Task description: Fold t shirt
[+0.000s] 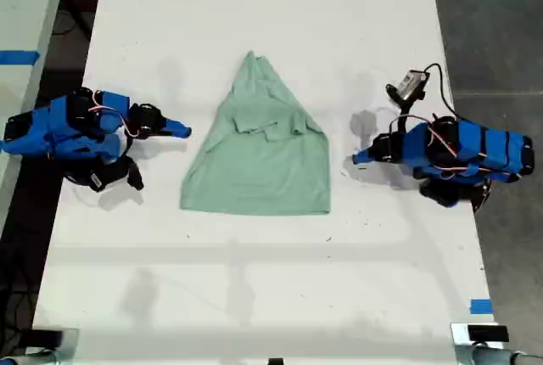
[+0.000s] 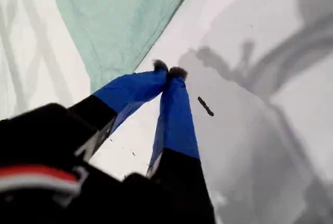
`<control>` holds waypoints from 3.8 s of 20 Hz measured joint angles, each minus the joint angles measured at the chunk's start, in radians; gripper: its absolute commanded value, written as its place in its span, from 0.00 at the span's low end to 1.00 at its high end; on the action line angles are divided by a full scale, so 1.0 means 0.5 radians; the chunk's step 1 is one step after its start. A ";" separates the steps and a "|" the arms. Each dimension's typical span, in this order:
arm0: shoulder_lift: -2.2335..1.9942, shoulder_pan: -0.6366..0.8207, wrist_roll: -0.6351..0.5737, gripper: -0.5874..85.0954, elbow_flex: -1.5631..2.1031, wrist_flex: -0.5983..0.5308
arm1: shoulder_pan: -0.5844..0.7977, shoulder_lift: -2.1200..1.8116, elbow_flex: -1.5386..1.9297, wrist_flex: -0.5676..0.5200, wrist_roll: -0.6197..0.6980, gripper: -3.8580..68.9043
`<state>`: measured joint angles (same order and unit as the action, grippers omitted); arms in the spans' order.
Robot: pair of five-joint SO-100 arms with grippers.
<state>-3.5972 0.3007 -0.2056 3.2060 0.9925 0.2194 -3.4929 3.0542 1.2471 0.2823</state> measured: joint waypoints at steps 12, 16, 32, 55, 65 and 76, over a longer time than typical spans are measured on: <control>0.000 0.000 -0.040 0.01 -0.006 0.000 | -0.003 0.000 0.000 0.000 0.018 0.07; 0.000 0.000 -0.040 0.01 -0.006 0.000 | 0.018 0.006 0.000 -0.061 0.067 0.06; 0.000 0.000 -0.040 0.01 -0.006 0.000 | -0.242 3.412 -2.098 -0.282 -0.221 0.30; 0.000 0.000 -0.040 0.01 -0.006 0.003 | -0.350 3.519 -2.635 -0.721 0.264 0.06; 0.000 0.000 -0.040 0.01 -0.006 0.003 | -0.396 4.102 -3.372 -0.390 0.423 0.12; 0.000 0.000 -0.040 0.01 -0.006 0.003 | -0.086 1.654 -0.853 -0.549 0.267 0.06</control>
<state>-3.5972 0.3007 -0.2255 3.2030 0.9940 0.1764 -2.6661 2.6277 0.9725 0.4157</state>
